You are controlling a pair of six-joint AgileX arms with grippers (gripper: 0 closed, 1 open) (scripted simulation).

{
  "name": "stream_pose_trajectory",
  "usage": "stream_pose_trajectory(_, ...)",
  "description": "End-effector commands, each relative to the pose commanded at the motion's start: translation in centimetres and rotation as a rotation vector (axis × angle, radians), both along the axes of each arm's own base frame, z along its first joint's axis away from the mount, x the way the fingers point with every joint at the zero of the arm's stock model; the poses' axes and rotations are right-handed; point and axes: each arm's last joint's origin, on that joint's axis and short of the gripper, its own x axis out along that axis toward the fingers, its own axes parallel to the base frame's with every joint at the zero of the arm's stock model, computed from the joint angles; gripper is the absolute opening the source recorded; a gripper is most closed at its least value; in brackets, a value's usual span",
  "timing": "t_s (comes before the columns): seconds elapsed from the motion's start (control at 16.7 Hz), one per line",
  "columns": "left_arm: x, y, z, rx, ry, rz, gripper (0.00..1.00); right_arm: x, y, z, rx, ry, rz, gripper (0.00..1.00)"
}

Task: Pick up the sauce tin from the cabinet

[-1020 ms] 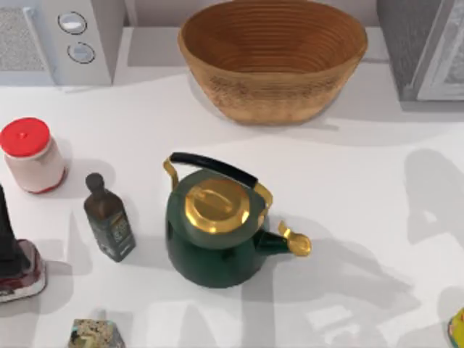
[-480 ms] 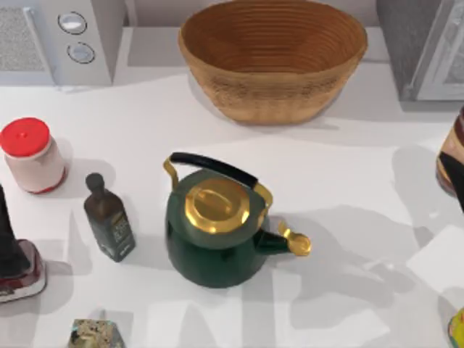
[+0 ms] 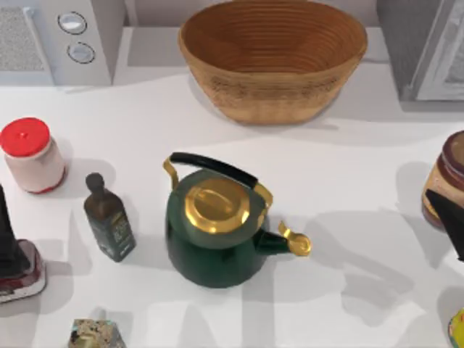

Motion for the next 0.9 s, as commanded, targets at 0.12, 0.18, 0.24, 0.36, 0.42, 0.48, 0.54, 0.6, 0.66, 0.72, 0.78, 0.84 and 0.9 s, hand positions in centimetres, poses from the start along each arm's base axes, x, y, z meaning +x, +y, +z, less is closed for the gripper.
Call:
stream_pose_trajectory(0.12,0.0,0.0,0.0,0.000,0.000,0.000,1.00,0.0,0.0,0.0,0.000,0.000,0.000,0.00)
stream_pose_trajectory(0.18,0.0,0.0,0.0,0.000,0.000,0.000,1.00,0.0,0.0,0.0,0.000,0.000,0.000,0.00)
stream_pose_trajectory(0.24,0.0,0.0,0.0,0.000,0.000,0.000,1.00,-0.2,0.2,-1.4,0.021,0.080,0.005,0.00)
stream_pose_trajectory(0.36,0.0,0.0,0.0,0.000,0.000,0.000,1.00,0.2,0.4,-1.5,0.018,0.075,0.005,0.00)
stream_pose_trajectory(0.42,0.0,0.0,0.0,0.000,0.000,0.000,1.00,0.6,0.7,-1.6,0.015,0.067,0.005,0.00)
stream_pose_trajectory(0.48,0.0,0.0,0.0,0.000,0.000,0.000,1.00,1.2,1.2,-1.7,0.011,0.055,0.004,0.00)
stream_pose_trajectory(0.54,0.0,0.0,0.0,0.000,0.000,0.000,1.00,1.8,1.7,-1.8,0.007,0.042,0.003,0.00)
stream_pose_trajectory(0.6,0.0,0.0,0.0,0.000,0.000,0.000,1.00,2.5,2.2,-1.9,0.004,0.029,0.002,0.00)
stream_pose_trajectory(0.66,0.0,0.0,0.0,0.000,0.000,0.000,1.00,3.1,2.8,-2.1,0.002,0.017,0.000,0.00)
stream_pose_trajectory(0.72,0.0,0.0,0.0,0.000,0.000,0.000,1.00,3.6,3.3,-2.3,0.001,0.007,-0.001,0.00)
stream_pose_trajectory(0.78,0.0,0.0,0.0,0.000,0.000,0.000,1.00,4.0,3.8,-2.4,0.000,0.002,-0.001,0.00)
stream_pose_trajectory(0.84,0.0,0.0,0.0,0.000,0.000,0.000,1.00,4.2,4.1,-2.6,0.000,0.000,0.000,0.00)
stream_pose_trajectory(0.9,0.0,0.0,0.0,0.000,0.000,0.000,1.00,4.3,4.2,-2.6,0.000,0.000,0.000,0.00)
